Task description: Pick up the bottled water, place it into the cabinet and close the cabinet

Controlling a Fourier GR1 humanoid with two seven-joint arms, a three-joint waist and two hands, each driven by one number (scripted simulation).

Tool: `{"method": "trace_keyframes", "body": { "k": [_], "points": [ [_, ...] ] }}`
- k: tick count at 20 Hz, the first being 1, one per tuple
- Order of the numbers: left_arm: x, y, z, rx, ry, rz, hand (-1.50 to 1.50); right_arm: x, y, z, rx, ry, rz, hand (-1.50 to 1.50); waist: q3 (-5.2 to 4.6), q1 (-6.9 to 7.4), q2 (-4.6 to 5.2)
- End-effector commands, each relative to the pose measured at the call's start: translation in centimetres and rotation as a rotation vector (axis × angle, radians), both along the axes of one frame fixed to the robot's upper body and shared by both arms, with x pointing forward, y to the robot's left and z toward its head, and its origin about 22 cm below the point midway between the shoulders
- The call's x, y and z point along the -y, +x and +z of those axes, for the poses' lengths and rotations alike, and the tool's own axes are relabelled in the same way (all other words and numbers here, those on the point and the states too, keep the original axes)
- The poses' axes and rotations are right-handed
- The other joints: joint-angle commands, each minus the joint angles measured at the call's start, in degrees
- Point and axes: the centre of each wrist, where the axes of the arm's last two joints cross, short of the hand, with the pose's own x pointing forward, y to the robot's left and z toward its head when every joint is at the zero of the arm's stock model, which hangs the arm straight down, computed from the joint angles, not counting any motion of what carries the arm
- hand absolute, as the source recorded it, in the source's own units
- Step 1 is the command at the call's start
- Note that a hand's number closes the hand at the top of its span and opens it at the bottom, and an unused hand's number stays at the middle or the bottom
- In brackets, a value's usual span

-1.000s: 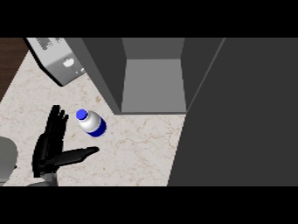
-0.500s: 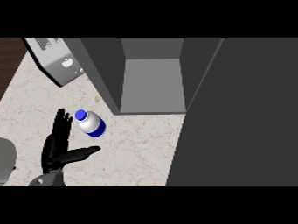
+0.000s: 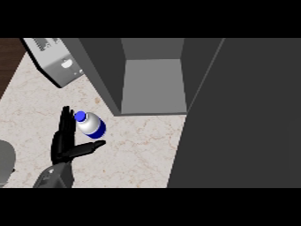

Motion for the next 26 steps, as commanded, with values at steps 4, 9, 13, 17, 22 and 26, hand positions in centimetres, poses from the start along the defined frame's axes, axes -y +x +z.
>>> {"method": "trace_keyframes", "body": {
  "k": [4,9,13,17,22,26],
  "points": [
    [0.7,1.5,-0.5,0.055,-0.034,0.036,-1.5,1.0,-1.8,0.9,0.069,-0.032,-0.053,-1.5,0.03,-0.12,0.07],
    [2.4,2.0,-0.7,0.086,-0.1,-0.014,1.5,1.4,-1.8,1.9,0.072,-0.046,-0.04,-1.5,0.0,-0.07,0.1],
    [3.5,3.2,-0.1,0.119,-0.077,-0.077,1.5,1.3,-1.8,1.5,0.073,-0.044,-0.034,-1.5,0.04,-0.01,0.03],
    [3.1,3.8,0.7,0.199,0.168,-0.144,1.5,1.2,-0.4,1.1,0.059,-0.031,-0.041,-1.5,0.09,0.18,-0.03],
    [4.5,4.7,1.2,0.228,0.197,-0.276,1.5,0.5,-0.6,0.9,0.071,-0.036,-0.039,-1.5,0.05,-0.09,-0.19],
    [3.2,4.2,1.2,0.278,0.237,-0.355,1.5,1.4,-1.5,1.3,0.064,-0.036,-0.051,-1.5,0.1,0.09,-0.3]
  ]
}}
